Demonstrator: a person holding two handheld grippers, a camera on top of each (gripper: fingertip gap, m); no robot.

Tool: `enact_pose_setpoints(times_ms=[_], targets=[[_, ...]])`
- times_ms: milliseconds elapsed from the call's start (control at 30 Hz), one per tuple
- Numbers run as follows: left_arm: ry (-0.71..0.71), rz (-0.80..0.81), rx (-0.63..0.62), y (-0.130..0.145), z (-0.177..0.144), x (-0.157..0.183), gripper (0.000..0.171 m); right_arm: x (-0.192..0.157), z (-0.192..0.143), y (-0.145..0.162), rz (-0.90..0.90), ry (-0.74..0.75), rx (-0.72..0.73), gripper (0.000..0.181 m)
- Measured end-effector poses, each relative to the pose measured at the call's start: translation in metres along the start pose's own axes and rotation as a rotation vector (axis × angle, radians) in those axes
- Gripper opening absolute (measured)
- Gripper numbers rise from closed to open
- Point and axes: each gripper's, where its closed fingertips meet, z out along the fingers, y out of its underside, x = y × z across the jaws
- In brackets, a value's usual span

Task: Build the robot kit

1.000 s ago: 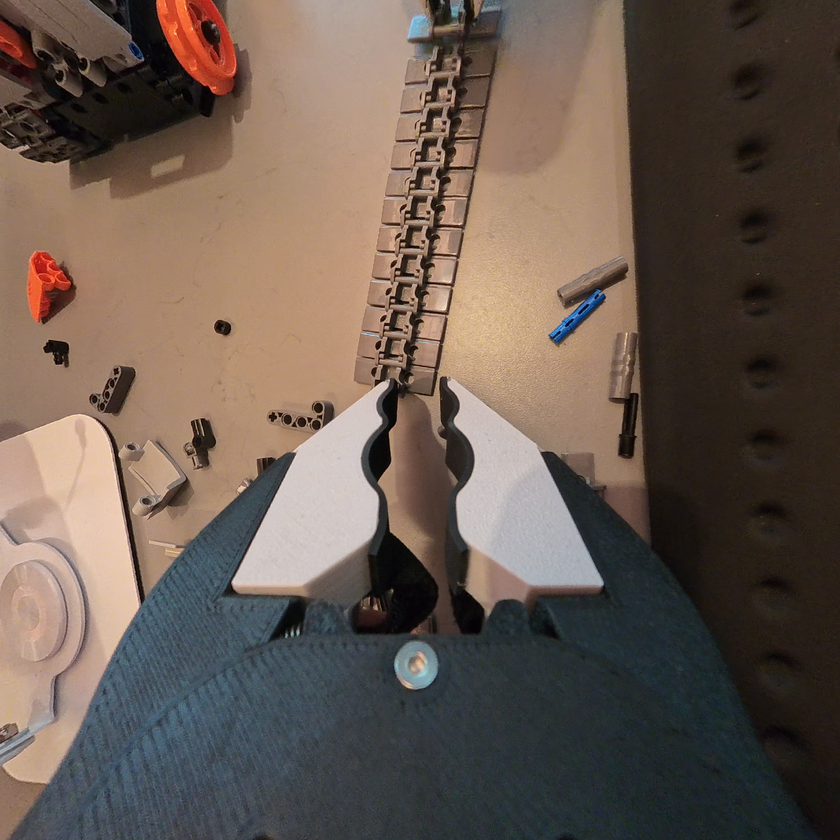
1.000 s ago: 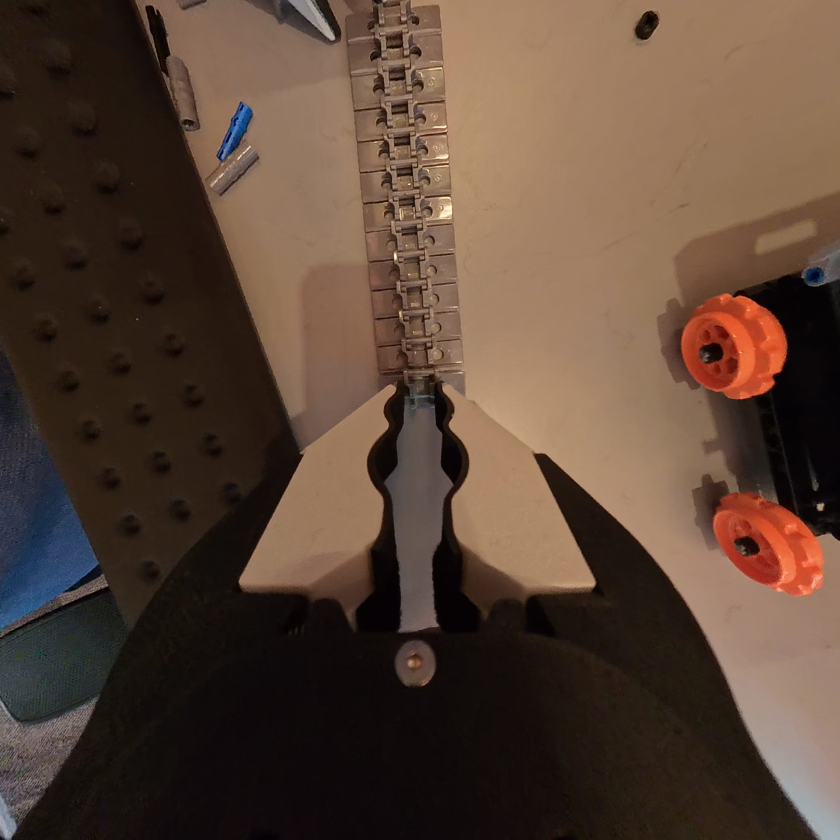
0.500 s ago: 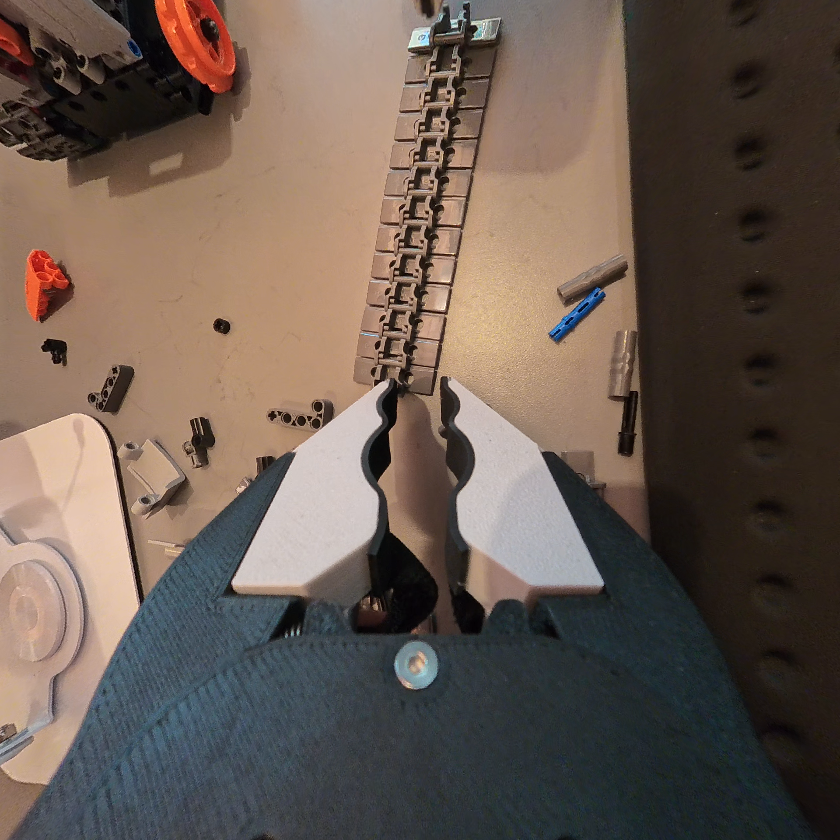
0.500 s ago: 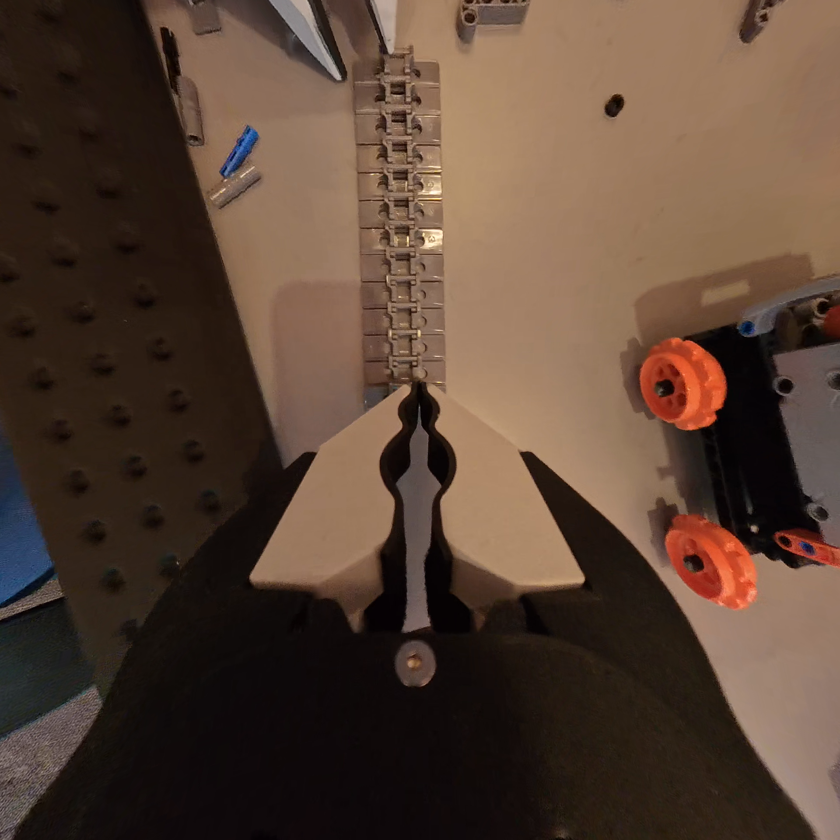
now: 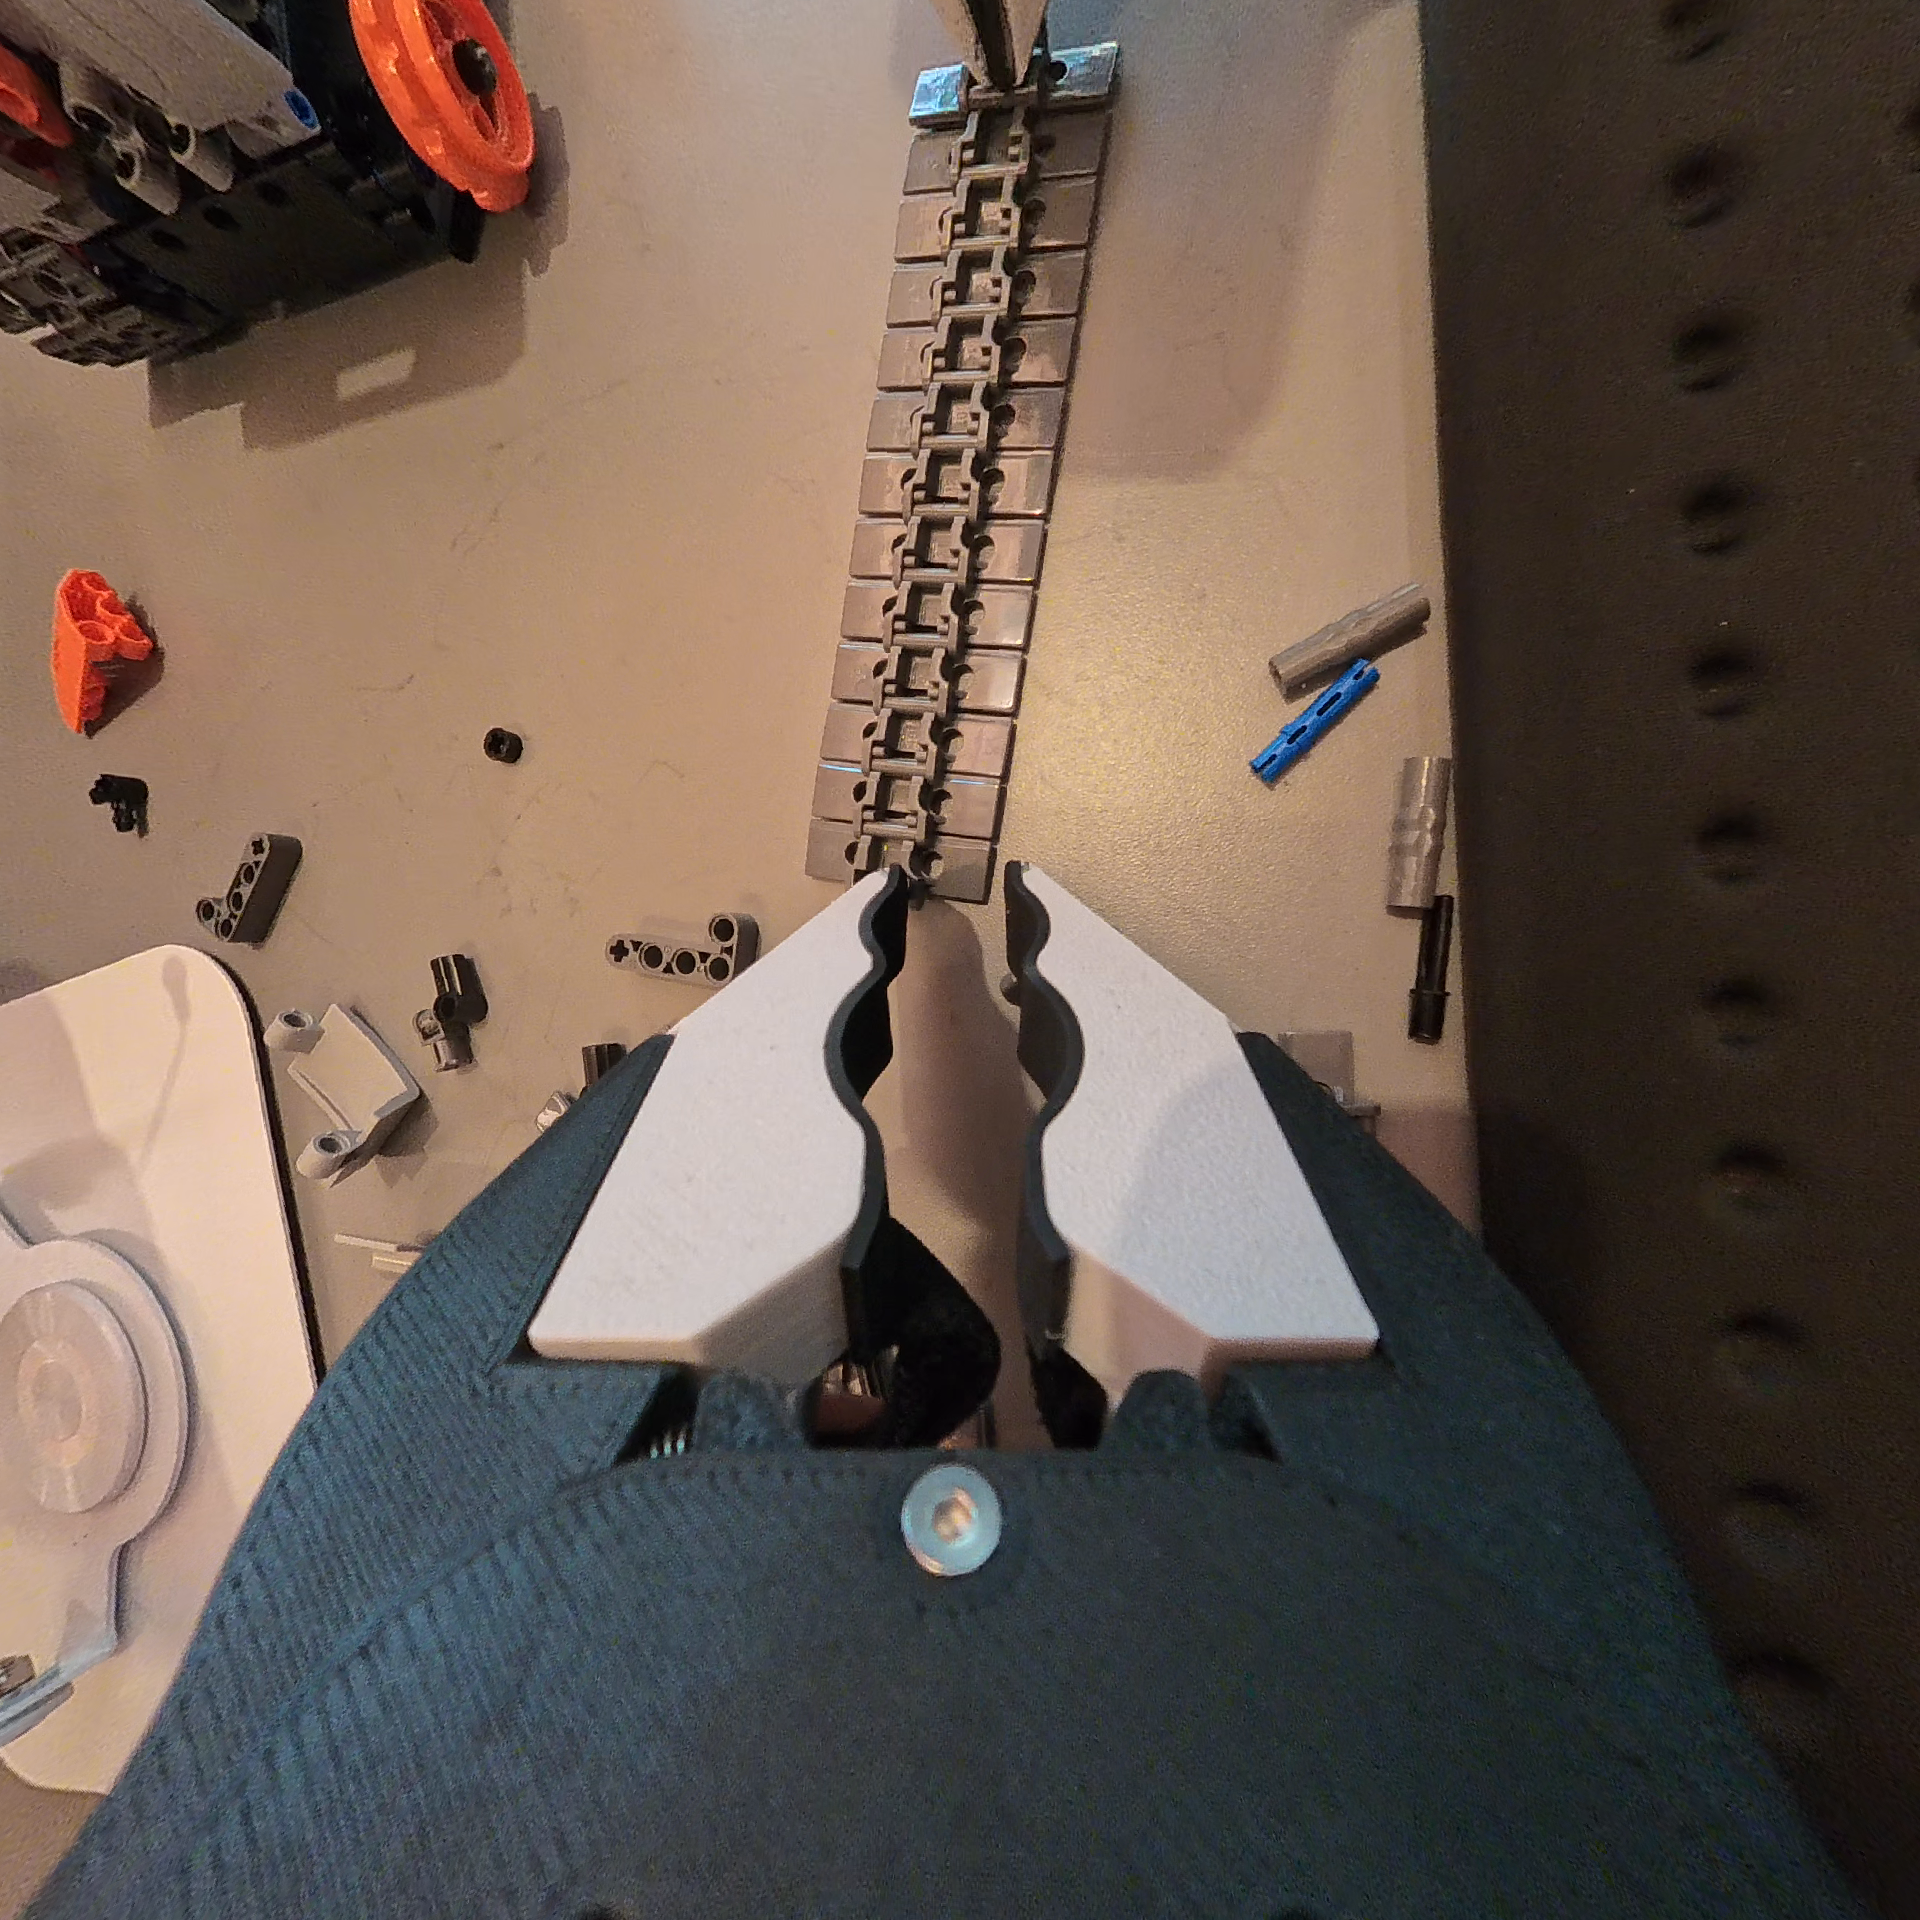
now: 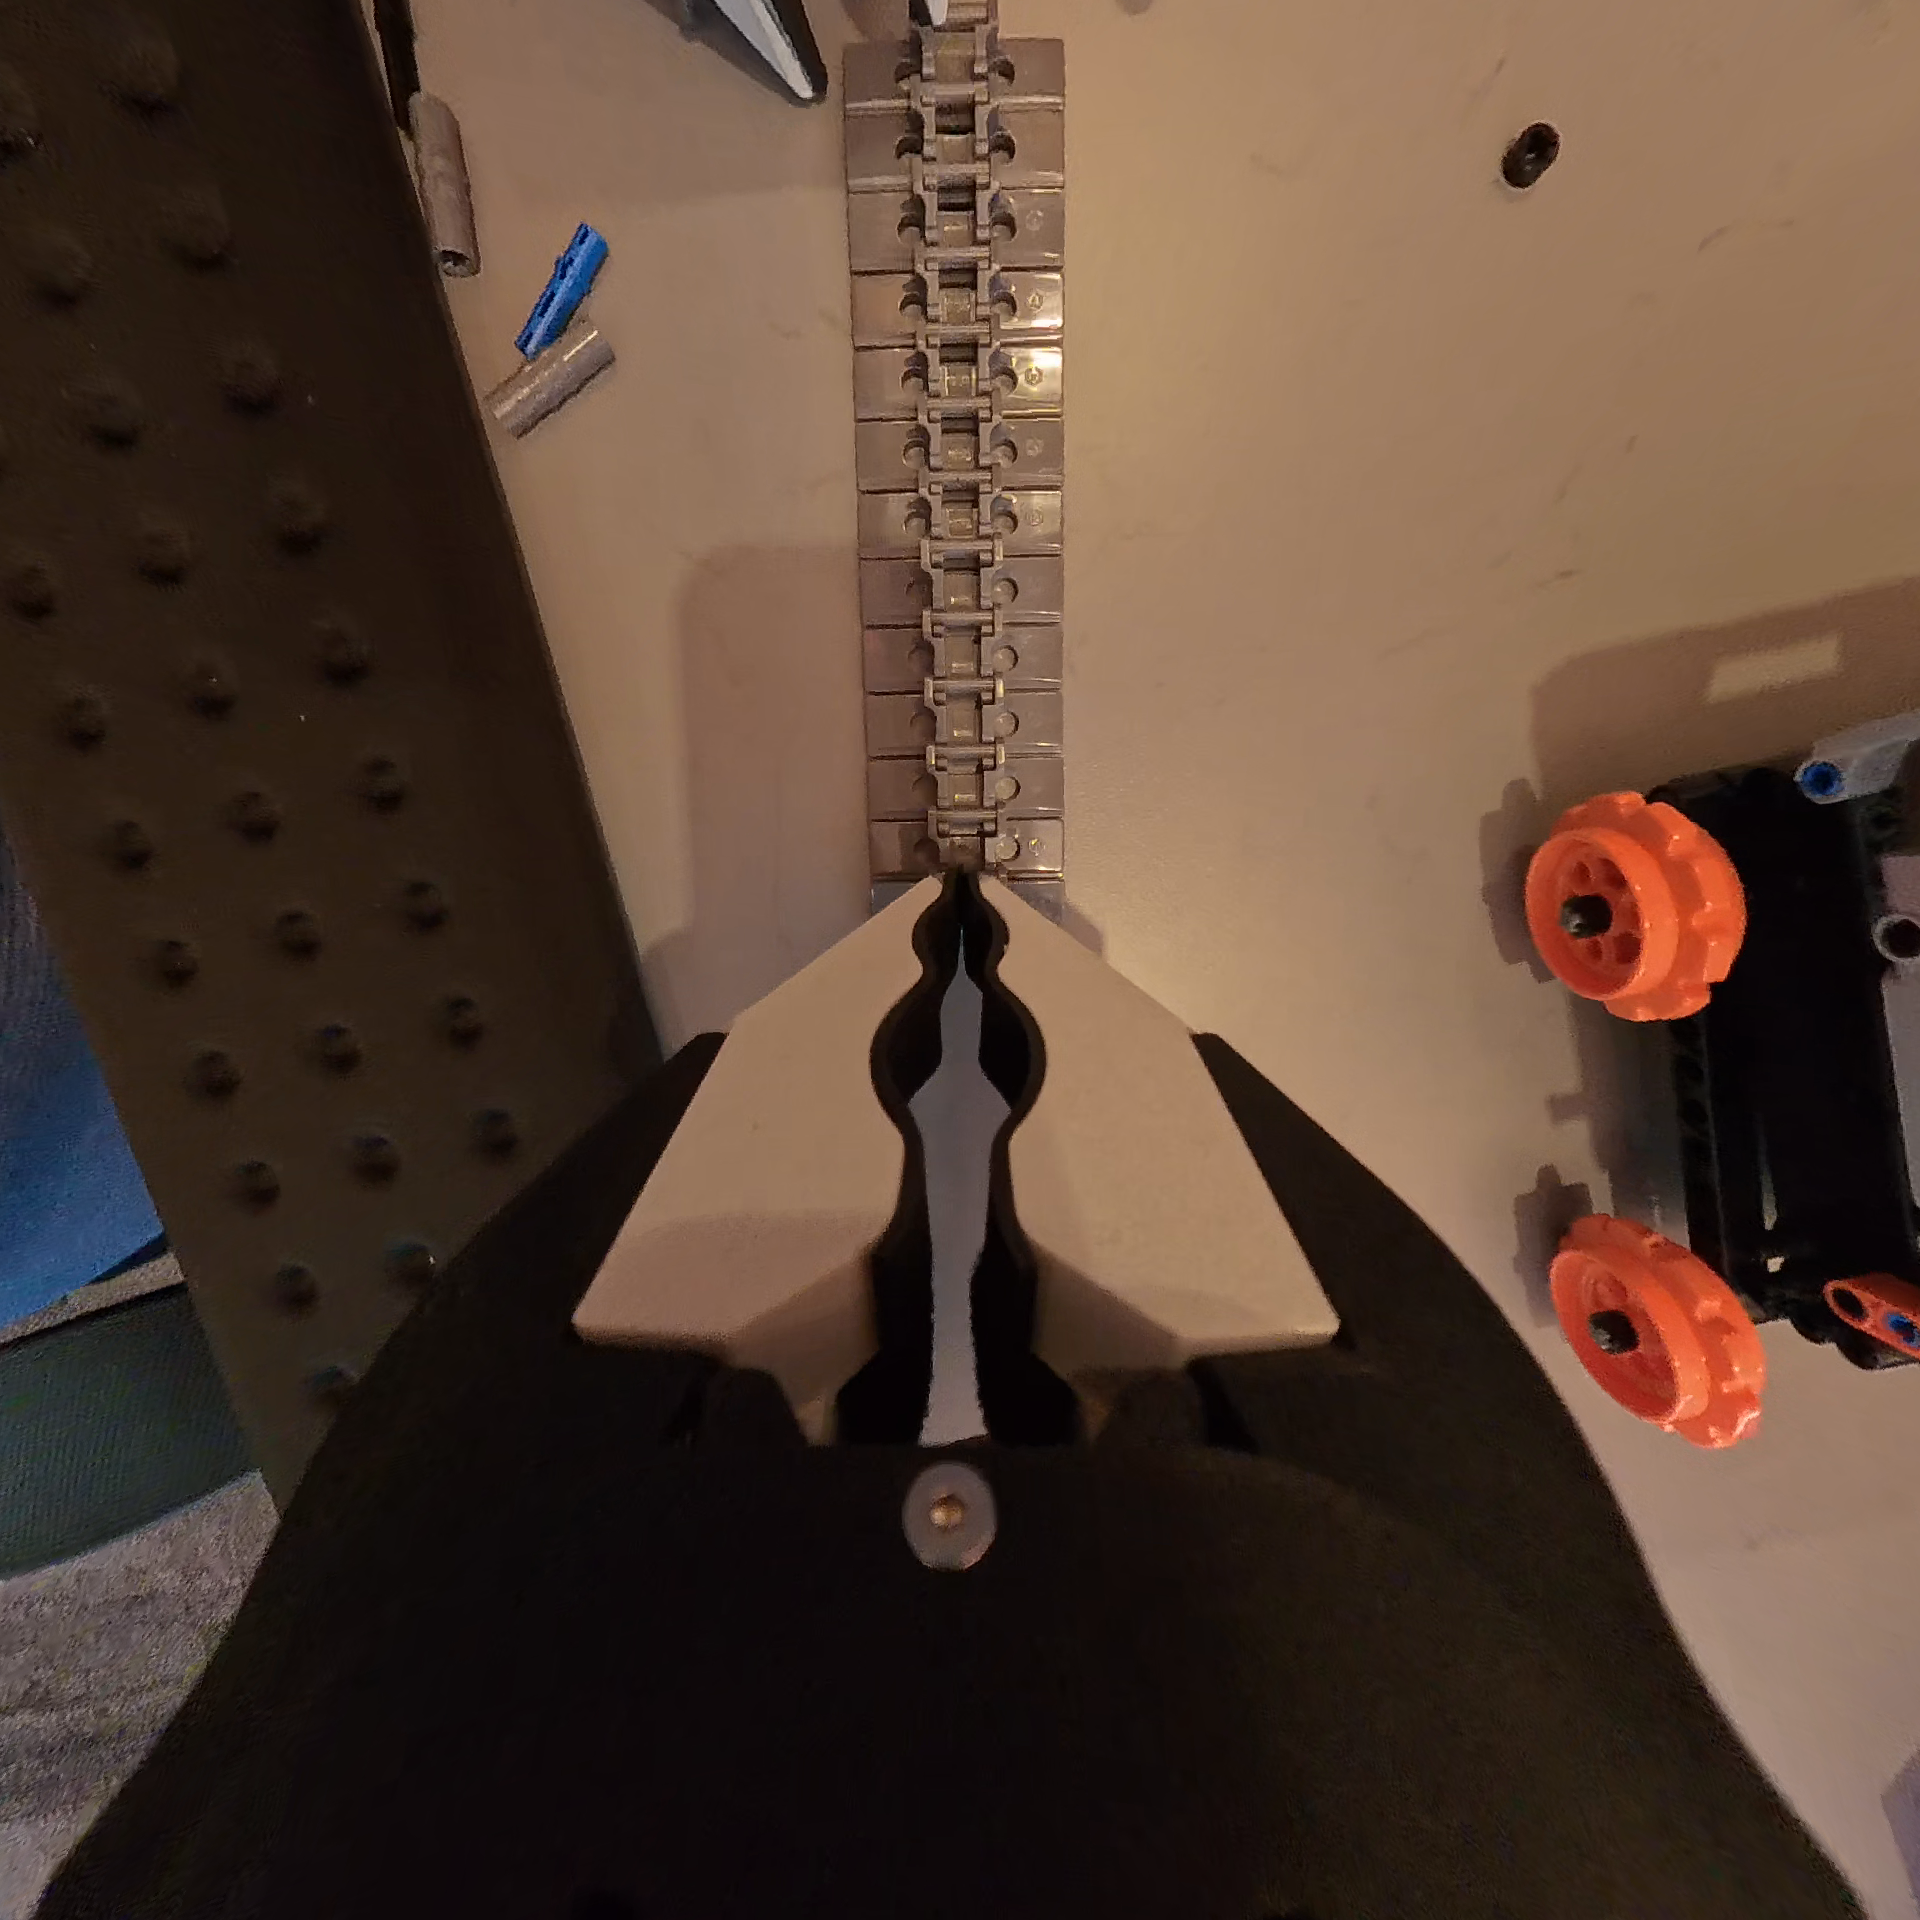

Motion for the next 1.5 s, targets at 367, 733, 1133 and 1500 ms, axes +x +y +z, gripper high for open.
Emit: enact_pose_setpoints(times_ms=[367, 733, 1133, 1500], targets=[[-0.007, 0.004, -0.011, 0.0, 0.0, 0.0, 0.018, 0.0, 0.001, 0.001, -0.072, -0.104, -0.215, 0.0], [-0.05, -0.006, 0.008, 0.002, -0.009, -0.009, 0.019, 0.001, -0.001, 0.001, -0.152, -0.086, -0.302, 0.007], [-0.252, -0.134, -0.015, 0.032, -0.047, -0.056, 0.019, -0.077, 0.024, -0.143, -0.309, -0.115, 0.231, 0.012], [-0.263, -0.124, -0.03, 0.037, -0.049, -0.055, 0.019, -0.078, 0.073, -0.144, -0.3, -0.147, 0.111, 0.005]])
